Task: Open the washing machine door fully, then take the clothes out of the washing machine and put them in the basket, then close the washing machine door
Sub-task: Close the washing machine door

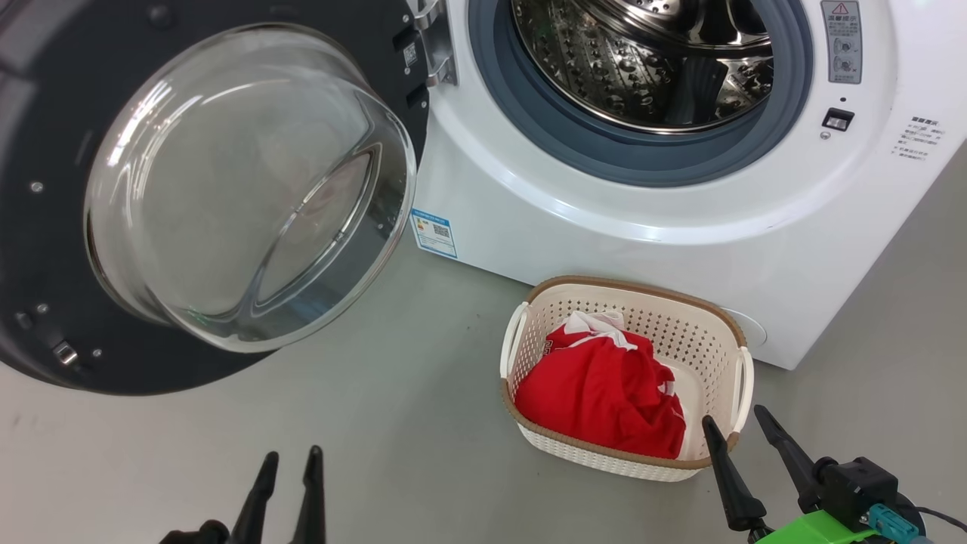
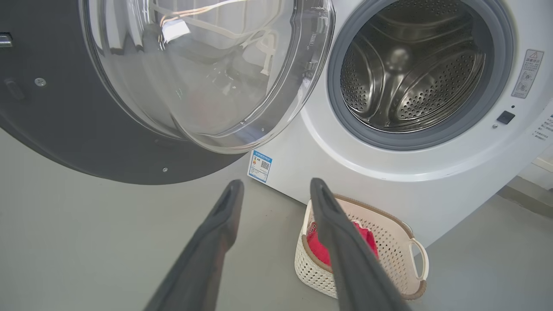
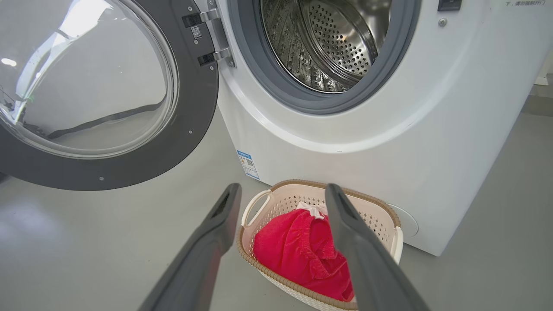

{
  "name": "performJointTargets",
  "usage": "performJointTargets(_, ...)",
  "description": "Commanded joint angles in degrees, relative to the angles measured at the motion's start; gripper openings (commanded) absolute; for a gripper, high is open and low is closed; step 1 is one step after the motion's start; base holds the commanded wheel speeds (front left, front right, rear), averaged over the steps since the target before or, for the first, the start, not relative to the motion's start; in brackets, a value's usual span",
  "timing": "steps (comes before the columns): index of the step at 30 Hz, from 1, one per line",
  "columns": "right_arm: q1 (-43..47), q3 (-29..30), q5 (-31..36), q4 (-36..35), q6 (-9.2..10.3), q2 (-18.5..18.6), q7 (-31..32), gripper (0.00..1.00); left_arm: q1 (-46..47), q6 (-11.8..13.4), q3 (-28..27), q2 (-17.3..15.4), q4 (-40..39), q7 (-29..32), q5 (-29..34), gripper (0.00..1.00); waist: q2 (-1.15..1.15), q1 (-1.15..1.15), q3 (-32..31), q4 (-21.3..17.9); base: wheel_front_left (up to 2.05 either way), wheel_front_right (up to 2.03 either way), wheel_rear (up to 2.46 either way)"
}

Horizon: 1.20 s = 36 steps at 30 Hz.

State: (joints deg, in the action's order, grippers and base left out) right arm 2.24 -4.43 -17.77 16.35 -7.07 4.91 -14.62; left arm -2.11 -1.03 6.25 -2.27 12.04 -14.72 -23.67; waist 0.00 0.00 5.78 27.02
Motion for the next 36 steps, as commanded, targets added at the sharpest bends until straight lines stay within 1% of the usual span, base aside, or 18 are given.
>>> performJointTargets(1,-1.0,-1.5,0.1,-1.3,-0.42,0.5,-0.4,1.00,1.5,0.0,-1.8,-0.6,-1.4,-0.3,-0.5,0.08,0.00,0.00,-0.1,-0.1,0.00,0.00,0.00)
performJointTargets(2,-1.0,-1.5,0.1,-1.3,-0.42,0.4,-0.4,1.00,1.7,-0.1,-2.1,-0.6,-1.5,-0.3,-0.5,0.00,0.00,0.00,0.0,-0.2,0.00,0.00,0.00)
performJointTargets(6,-0.9,-1.2,0.1,-1.3,-0.42,0.1,-0.4,1.00,2.7,-1.0,-3.8,-0.6,-2.8,-0.3,-0.5,0.00,0.00,0.00,-0.4,-0.6,0.00,0.00,0.00)
performJointTargets(10,-0.4,-0.4,0.1,-1.6,-0.42,-0.2,-0.4,1.00,4.6,-2.0,-7.0,-0.6,-5.8,-0.3,1.5,0.00,0.00,0.00,-0.7,-0.6,0.00,0.00,0.00)
performJointTargets(18,0.7,0.2,0.3,-1.9,-0.42,-0.9,-0.4,1.00,10.8,-4.9,-18.7,-0.6,-15.4,-0.3,6.5,0.00,0.00,0.00,-1.9,-1.2,0.00,0.00,0.00)
performJointTargets(21,0.8,0.4,0.3,-2.0,-0.42,-1.2,-0.4,1.00,13.8,-5.8,-22.6,-1.3,-17.6,-0.3,6.5,0.00,0.00,0.00,-2.0,-1.6,0.00,0.00,0.00)
performJointTargets(23,0.9,0.4,0.2,-2.0,-0.42,-1.4,-0.4,1.00,16.1,-6.1,-25.0,-2.6,-18.0,-0.3,5.4,0.00,0.00,0.00,-2.1,-1.8,0.00,0.00,0.00)
performJointTargets(24,0.9,0.4,0.2,-2.0,-0.42,-1.5,-0.4,1.00,18.7,-6.3,-27.1,-4.2,-17.5,-0.3,3.6,0.00,0.00,0.00,-2.1,-2.0,0.00,0.00,0.00)
performJointTargets(26,0.9,0.4,0.2,-2.1,-0.42,-1.6,-0.4,1.00,21.5,-6.4,-28.8,-6.3,-16.1,-0.3,1.4,0.00,0.00,0.00,-2.0,-2.3,0.00,0.00,0.00)
performJointTargets(29,0.4,0.3,0.2,-2.1,-0.42,-1.7,-0.4,1.00,26.0,-6.4,-30.7,-11.3,-12.6,-0.3,-2.1,0.00,0.00,0.00,-1.4,-3.0,0.00,0.00,0.00)
performJointTargets(31,0.1,0.5,0.2,-2.2,-0.42,-1.8,-0.4,1.00,28.8,-6.4,-31.9,-14.0,-9.7,-0.3,-4.3,0.00,0.00,0.00,-1.0,-3.4,0.00,0.00,0.00)
performJointTargets(32,-0.1,0.5,0.2,-2.2,-0.42,-1.8,-0.4,1.00,30.2,-6.4,-32.5,-14.9,-7.8,-0.3,-6.2,0.00,0.00,0.00,-0.7,-3.6,0.00,0.00,0.00)
performJointTargets(33,-0.1,0.5,0.2,-2.2,-0.42,-1.8,-0.4,1.00,30.2,-6.4,-32.5,-14.9,-7.8,-0.3,-6.2,0.00,0.00,0.00,-0.7,-3.6,0.00,0.00,0.00)
performJointTargets(34,-0.3,0.5,0.2,-2.2,-0.42,-1.8,-0.4,1.00,31.8,-6.4,-33.3,-15.3,-5.4,-0.3,-9.3,0.00,0.00,0.00,-0.5,-3.7,0.00,0.00,0.00)
performJointTargets(36,-0.5,0.6,0.2,-2.2,-0.42,-1.8,-0.4,1.00,34.1,-6.4,-34.3,-18.2,-0.2,-0.3,-12.6,0.00,0.00,0.00,-0.1,-4.1,0.00,0.00,0.00)
